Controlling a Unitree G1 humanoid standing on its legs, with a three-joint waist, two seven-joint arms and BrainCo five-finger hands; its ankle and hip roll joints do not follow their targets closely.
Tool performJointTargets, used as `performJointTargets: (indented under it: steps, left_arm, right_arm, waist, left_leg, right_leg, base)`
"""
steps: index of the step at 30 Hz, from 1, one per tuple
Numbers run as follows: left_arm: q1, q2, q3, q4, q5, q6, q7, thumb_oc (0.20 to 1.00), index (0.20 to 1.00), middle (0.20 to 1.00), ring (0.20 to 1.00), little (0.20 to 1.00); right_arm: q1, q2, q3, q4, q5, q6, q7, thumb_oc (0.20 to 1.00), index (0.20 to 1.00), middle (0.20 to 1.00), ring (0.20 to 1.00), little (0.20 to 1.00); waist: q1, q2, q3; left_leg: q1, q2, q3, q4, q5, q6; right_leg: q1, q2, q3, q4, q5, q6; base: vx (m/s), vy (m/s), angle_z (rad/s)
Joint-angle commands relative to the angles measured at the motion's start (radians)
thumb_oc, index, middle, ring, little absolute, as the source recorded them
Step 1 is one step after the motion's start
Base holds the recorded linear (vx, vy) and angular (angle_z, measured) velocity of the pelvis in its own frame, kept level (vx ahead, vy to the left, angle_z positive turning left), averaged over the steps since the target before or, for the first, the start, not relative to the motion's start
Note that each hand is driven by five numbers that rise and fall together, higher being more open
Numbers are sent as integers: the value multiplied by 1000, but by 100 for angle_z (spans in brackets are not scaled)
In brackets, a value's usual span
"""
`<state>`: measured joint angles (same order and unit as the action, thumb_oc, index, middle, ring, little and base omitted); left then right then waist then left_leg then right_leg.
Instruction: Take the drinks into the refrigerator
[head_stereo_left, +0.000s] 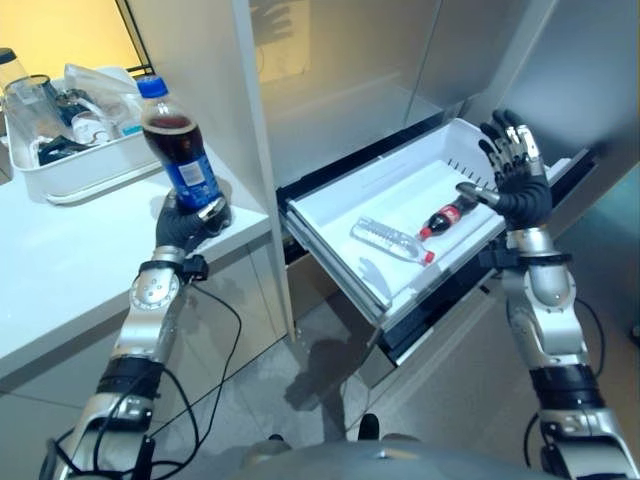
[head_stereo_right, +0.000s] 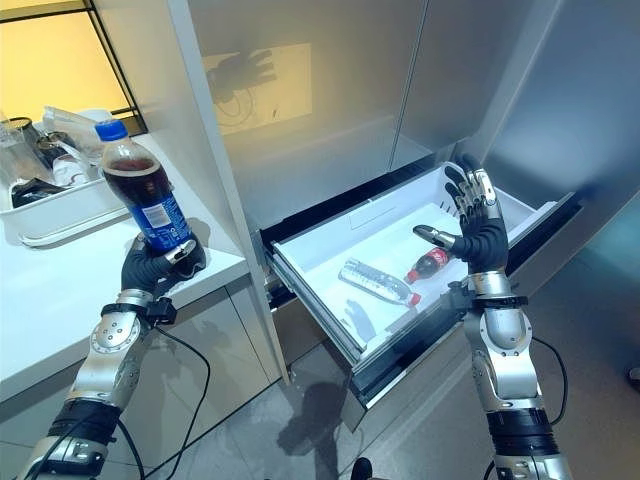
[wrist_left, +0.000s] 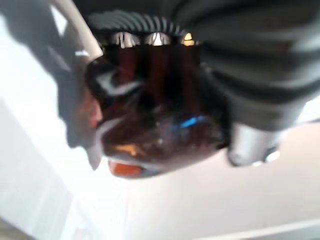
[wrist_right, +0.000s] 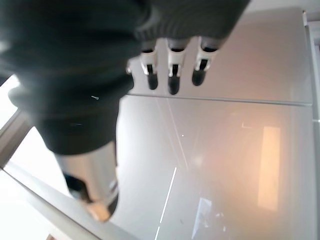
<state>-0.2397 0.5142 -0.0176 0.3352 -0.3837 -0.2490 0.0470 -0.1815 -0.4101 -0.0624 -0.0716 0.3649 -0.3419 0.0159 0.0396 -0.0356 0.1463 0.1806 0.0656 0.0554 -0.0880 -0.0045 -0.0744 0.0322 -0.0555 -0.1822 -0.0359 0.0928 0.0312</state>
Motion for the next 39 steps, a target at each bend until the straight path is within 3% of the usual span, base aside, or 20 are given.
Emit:
performJointTargets:
  steps: [1, 15, 27, 35, 37, 39]
  left_arm:
    - [-57, -2, -2, 34, 25, -28, -16, 200, 200, 200, 200, 200]
    - [-13, -34, 35, -48, -50, -59, -25, 200, 200, 200, 200, 200]
    - [113, -64, 104, -366, -212, -91, -138, 200, 200, 200, 200, 200]
    - [160, -17, 94, -585, -323, -88, -252, 200, 200, 200, 200, 200]
    - [170, 16, 72, -640, -359, -75, -296, 200, 200, 200, 200, 200]
    - [178, 37, 56, -670, -392, -69, -318, 200, 200, 200, 200, 200]
  right_arm:
    - [-16, -7, -32, -85, 10, -37, 4, 1000, 1000, 1000, 1000, 1000]
    - [-14, 2, -31, -81, 1, -36, 7, 1000, 1000, 1000, 1000, 1000]
    - [-25, -42, -77, -29, -45, -19, -5, 1000, 1000, 1000, 1000, 1000]
    - [-83, -104, 13, 35, 190, 23, 121, 1000, 1000, 1000, 1000, 1000]
    - [-108, -160, 73, 44, 276, 66, 196, 1000, 1000, 1000, 1000, 1000]
    - [-151, -199, 113, 75, 329, 75, 210, 1000, 1000, 1000, 1000, 1000]
  waist:
    - [-14, 6, 1]
    - [-5, 9, 4]
    - [19, 0, 4]
    - [39, -16, 5]
    - [46, -21, 5]
    - [50, -22, 4]
  left_leg:
    - [11, -34, -26, 1, -82, 55]
    - [9, -37, -27, 1, -79, 58]
    - [3, -42, -36, 1, -77, 61]
    - [-1, -44, -38, 1, -72, 60]
    - [-1, -43, -37, 1, -69, 58]
    - [-1, -44, -36, 1, -68, 57]
  right_leg:
    - [15, -7, 60, 162, -124, 63]
    - [12, -12, 61, 167, -121, 64]
    - [20, -19, 54, 158, -114, 63]
    - [27, -23, 52, 149, -105, 61]
    - [28, -23, 50, 146, -102, 60]
    - [30, -22, 50, 142, -100, 60]
  base:
    - [0, 0, 0]
    - [0, 0, 0]
    - [-5, -3, 0]
    - [-15, -11, 0]
    - [-22, -14, 0]
    - [0, 0, 0]
